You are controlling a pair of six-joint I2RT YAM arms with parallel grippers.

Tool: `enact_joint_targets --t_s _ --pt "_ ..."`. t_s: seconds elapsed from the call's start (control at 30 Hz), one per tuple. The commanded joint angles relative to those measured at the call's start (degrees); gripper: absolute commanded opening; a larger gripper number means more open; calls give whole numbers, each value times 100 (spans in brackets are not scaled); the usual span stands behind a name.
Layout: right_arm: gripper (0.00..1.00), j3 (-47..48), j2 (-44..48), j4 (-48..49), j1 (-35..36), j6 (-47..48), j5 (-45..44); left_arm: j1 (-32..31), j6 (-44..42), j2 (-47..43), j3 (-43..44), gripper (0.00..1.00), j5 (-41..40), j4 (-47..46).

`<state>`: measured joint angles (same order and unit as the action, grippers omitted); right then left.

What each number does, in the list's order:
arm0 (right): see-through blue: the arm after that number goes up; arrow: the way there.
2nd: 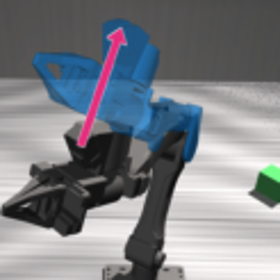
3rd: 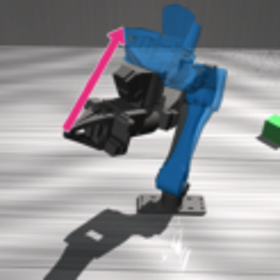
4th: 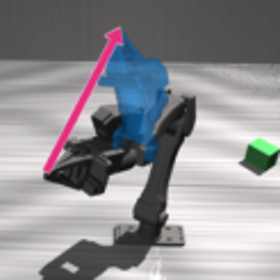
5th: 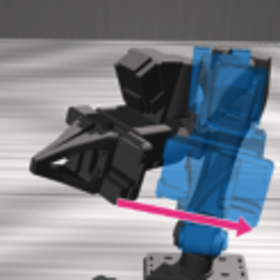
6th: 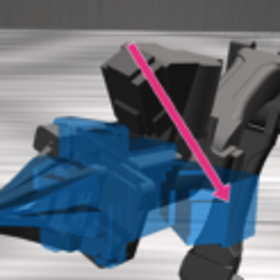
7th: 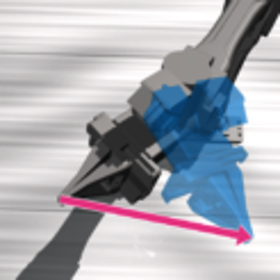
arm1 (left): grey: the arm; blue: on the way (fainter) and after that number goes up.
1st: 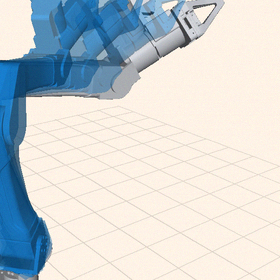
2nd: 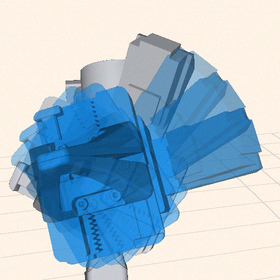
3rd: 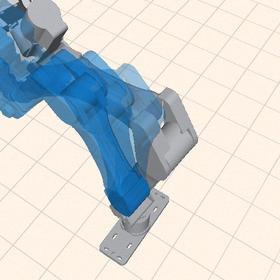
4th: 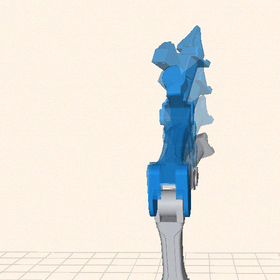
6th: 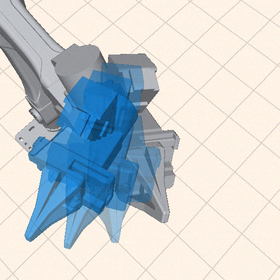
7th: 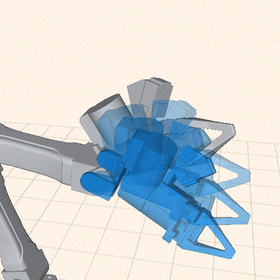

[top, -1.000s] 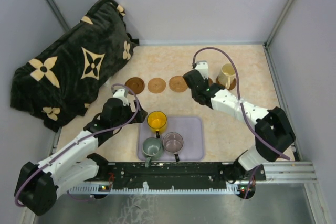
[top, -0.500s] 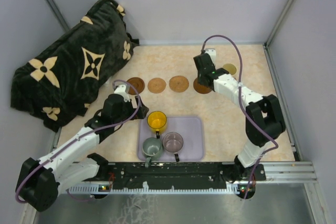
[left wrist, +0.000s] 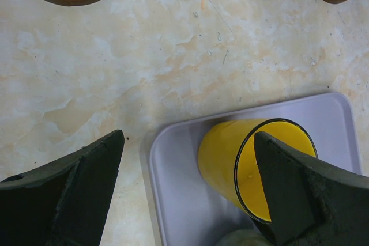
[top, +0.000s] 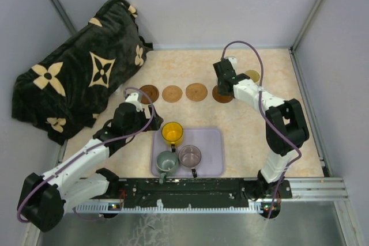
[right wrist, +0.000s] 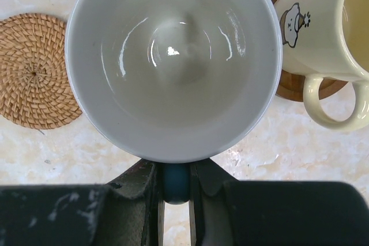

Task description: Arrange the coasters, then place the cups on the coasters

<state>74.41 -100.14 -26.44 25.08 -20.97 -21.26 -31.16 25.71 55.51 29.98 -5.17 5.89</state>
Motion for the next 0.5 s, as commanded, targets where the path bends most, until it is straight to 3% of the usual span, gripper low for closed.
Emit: enact_joint_targets --t_s 0.0,0.47 --pt "0 352 85 324 11 76 -29 -39 50 13 178 100 -62 9" --pt "0 315 -18 314 9 23 -28 -40 83 2 193 100 -123 78"
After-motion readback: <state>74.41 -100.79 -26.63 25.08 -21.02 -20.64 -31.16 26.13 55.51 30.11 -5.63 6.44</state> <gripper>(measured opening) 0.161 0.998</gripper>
